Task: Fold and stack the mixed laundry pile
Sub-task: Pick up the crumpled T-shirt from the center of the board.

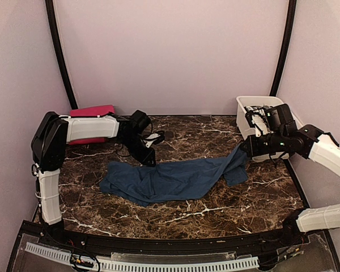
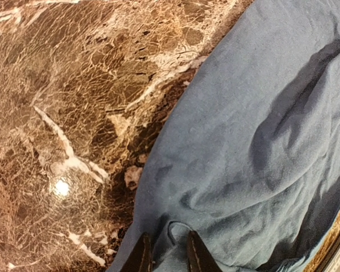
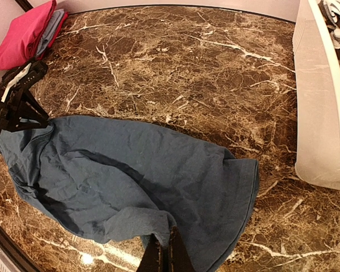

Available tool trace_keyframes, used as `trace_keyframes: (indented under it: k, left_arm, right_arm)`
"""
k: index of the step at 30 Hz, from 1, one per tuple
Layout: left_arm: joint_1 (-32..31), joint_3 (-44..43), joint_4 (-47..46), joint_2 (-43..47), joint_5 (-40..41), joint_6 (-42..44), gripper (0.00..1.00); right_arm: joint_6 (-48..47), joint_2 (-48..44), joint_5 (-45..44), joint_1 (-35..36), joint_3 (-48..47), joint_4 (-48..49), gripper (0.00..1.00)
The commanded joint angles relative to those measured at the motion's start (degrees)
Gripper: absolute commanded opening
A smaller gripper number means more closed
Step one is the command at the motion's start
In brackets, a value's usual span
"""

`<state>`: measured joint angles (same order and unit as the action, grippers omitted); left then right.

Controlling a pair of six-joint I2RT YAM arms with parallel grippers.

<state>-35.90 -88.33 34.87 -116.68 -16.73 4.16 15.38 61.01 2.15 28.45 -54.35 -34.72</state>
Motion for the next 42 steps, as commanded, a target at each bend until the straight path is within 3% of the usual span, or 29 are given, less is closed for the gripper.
trace_keyframes:
  k: [1, 5, 12, 21, 27, 35, 42]
  left_arm:
    - [0.1, 0.6, 3.1, -0.7, 1.8, 0.0, 0.17]
    - [0.1, 2.6, 2.4, 3.4, 2.4, -1.8, 0.01]
    - [4.0, 5.0, -1.3, 20.1, 6.0, -9.8, 0.0]
    - [9.3, -8.6, 3.8, 32.4, 15.3, -14.6, 0.0]
    - [10.0, -13.1, 6.0, 44.0, 22.2, -17.1, 0.0]
    - [10.0, -20.2, 7.0, 50.2, 23.8, -16.5, 0.0]
    - [10.0, -24.3, 6.0, 48.1, 22.0, -16.0, 0.0]
  right_arm:
    - [0.4, -0.7, -0.8, -0.3, 0.6, 1.6, 0.0]
    - [0.2, -0.6, -0.9, -0.3, 0.1, 1.2, 0.0]
    - [-0.5, -1.5, -1.2, -0.3, -2.9, 0.4, 0.0]
    - [-5.5, 3.3, -1.8, -0.4, -21.4, -4.7, 0.0]
    - [-6.8, 0.0, -3.9, -0.3, -32.2, -9.0, 0.0]
    - [-6.4, -3.5, -2.4, -0.3, -39.6, -11.2, 0.0]
    - [-7.6, -0.6, -1.4, -0.4, -42.1, -9.4, 0.0]
